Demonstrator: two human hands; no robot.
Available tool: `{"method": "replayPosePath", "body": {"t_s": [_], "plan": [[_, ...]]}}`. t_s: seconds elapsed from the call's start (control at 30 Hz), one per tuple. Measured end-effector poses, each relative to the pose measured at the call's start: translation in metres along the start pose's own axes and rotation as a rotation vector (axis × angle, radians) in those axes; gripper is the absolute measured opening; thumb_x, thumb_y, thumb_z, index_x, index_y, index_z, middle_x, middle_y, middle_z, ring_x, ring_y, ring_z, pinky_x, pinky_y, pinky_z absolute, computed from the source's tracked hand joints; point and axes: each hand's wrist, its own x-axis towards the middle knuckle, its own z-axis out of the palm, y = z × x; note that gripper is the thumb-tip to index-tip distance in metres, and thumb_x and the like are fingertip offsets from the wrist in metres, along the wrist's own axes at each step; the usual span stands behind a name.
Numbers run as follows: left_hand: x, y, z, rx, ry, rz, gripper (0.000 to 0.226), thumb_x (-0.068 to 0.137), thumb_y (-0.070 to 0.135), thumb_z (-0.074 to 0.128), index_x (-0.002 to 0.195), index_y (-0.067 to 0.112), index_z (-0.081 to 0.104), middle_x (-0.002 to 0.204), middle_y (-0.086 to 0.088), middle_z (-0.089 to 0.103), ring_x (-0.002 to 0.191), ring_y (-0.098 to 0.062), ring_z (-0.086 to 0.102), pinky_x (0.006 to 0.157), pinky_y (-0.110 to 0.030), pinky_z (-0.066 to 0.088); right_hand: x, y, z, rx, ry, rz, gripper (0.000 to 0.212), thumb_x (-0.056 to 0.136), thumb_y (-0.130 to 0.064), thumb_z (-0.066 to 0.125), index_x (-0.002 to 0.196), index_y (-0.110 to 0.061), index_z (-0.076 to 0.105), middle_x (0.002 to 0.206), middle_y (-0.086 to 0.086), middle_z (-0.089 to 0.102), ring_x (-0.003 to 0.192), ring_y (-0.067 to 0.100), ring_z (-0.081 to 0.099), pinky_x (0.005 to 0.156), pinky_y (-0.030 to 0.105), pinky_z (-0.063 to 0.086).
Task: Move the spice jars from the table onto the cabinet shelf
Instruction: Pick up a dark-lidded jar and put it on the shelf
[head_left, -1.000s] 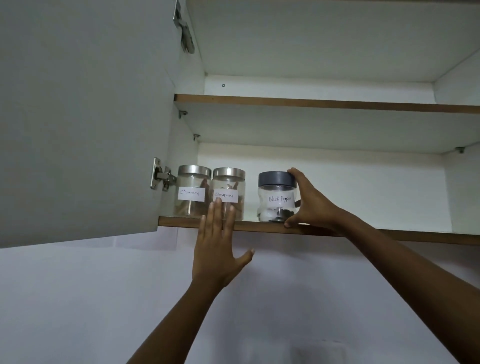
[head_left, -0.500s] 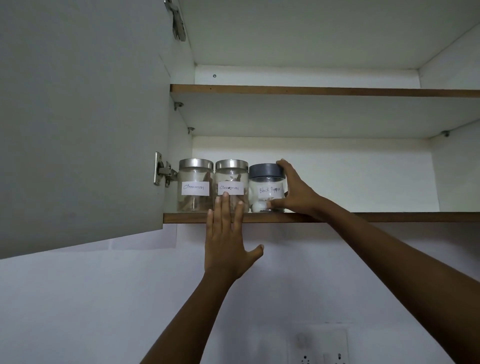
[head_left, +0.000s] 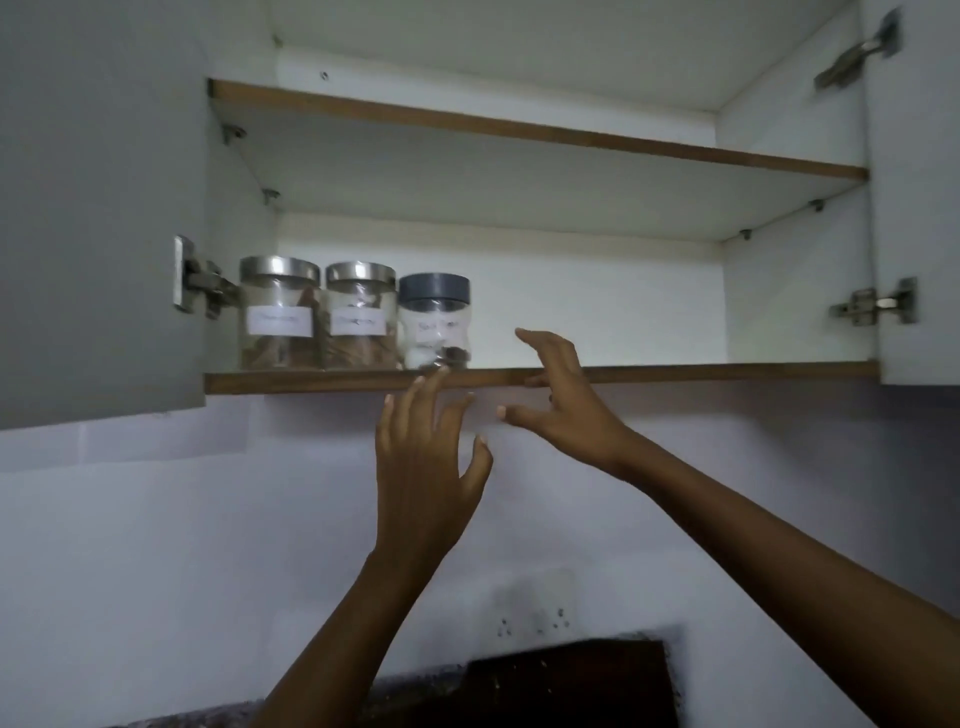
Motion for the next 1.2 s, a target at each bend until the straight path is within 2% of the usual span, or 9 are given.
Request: {"method": "replayPosePath", "body": {"t_s": [0.07,0.23,0.47,0.63,0.73,0.83,0.97,1.1,1.2], "plan": [[-0.008,0.029,0.006,-0.15,-0.03,-0.043,0.038,0.086,0.035,0.043,0.115,0.018,0.06,0.133,-0.003,0.053,0.123,-0.023,0.048,0.106,-0.046,0.033,-0.034,0.003,-0.013,-0.012,-0.034,0.006,0.07,0.084,-0.029,0.066,0.141,-0.032,0.026,0.145,-0.009,0.023,0.121,0.01,0.043,0.081,-0.001,0.035],[-0.047,0.106,0.027,-0.398,-0.168,-0.063,0.035,0.087,0.035,0.044,0.111,0.02,0.063,0.122,0.005,0.061,0.118,-0.015,0.05,0.099,-0.031,0.034,-0.126,0.031,-0.062,0.004,-0.096,0.162,0.058,0.085,-0.035,0.063,0.135,-0.039,0.032,0.137,-0.016,0.038,0.114,0.001,0.049,0.091,0.021,0.043],[-0.154,0.224,0.05,-0.787,-0.579,-0.19,0.023,0.091,0.03,0.05,0.104,0.021,0.067,0.105,0.012,0.067,0.098,0.001,0.057,0.087,-0.012,0.043,-0.274,0.082,-0.147,-0.078,-0.175,0.423,0.028,0.085,-0.024,0.066,0.113,-0.024,0.062,0.118,-0.012,0.058,0.104,0.001,0.057,0.093,0.024,0.044],[-0.233,0.3,0.066,-0.934,-0.87,-0.262,0.017,0.089,0.019,0.058,0.098,0.03,0.067,0.095,0.017,0.068,0.089,0.0,0.063,0.081,-0.022,0.051,-0.395,0.12,-0.192,0.058,-0.176,0.746,0.02,0.084,-0.012,0.066,0.104,-0.011,0.068,0.105,-0.002,0.069,0.099,0.012,0.064,0.093,0.029,0.049],[-0.266,0.336,0.076,-0.996,-1.036,-0.247,0.017,0.091,0.019,0.057,0.103,0.026,0.067,0.098,0.013,0.068,0.091,0.002,0.062,0.084,-0.022,0.05,-0.457,0.134,-0.208,0.151,-0.113,0.884,0.019,0.083,-0.003,0.064,0.101,-0.008,0.069,0.102,0.003,0.07,0.097,0.011,0.066,0.085,0.02,0.049],[-0.294,0.368,0.087,-1.02,-1.258,-0.24,0.019,0.093,0.022,0.055,0.109,0.026,0.065,0.105,0.011,0.067,0.095,0.004,0.06,0.088,-0.021,0.049,-0.514,0.146,-0.217,0.194,-0.127,1.01,0.023,0.084,-0.002,0.062,0.103,-0.016,0.066,0.104,-0.004,0.066,0.096,0.004,0.064,0.08,0.012,0.048],[-0.332,0.403,0.1,-0.966,-1.484,-0.141,0.027,0.092,0.023,0.054,0.119,0.027,0.058,0.118,0.012,0.059,0.106,0.002,0.054,0.096,-0.027,0.046,-0.584,0.172,-0.212,0.079,-0.263,1.106,0.046,0.077,-0.014,0.073,0.115,-0.032,0.054,0.124,-0.01,0.047,0.118,0.009,0.047,0.09,0.008,0.039],[-0.366,0.43,0.104,-0.914,-1.626,0.023,0.043,0.09,0.021,0.055,0.133,0.023,0.046,0.141,0.007,0.041,0.128,-0.006,0.036,0.109,-0.028,0.032,-0.638,0.188,-0.192,0.048,-0.347,1.21,0.095,0.061,-0.032,0.083,0.132,-0.048,0.022,0.139,-0.018,0.017,0.132,0.009,0.021,0.109,0.034,0.03],[-0.38,0.439,0.105,-0.835,-1.721,0.135,0.05,0.091,0.023,0.054,0.14,0.024,0.039,0.154,0.007,0.02,0.14,-0.011,0.02,0.111,-0.027,0.024,-0.655,0.188,-0.174,0.132,-0.262,1.228,0.104,0.062,-0.026,0.084,0.134,-0.044,0.012,0.138,-0.018,0.017,0.129,0.004,0.021,0.106,0.022,0.027]]}}
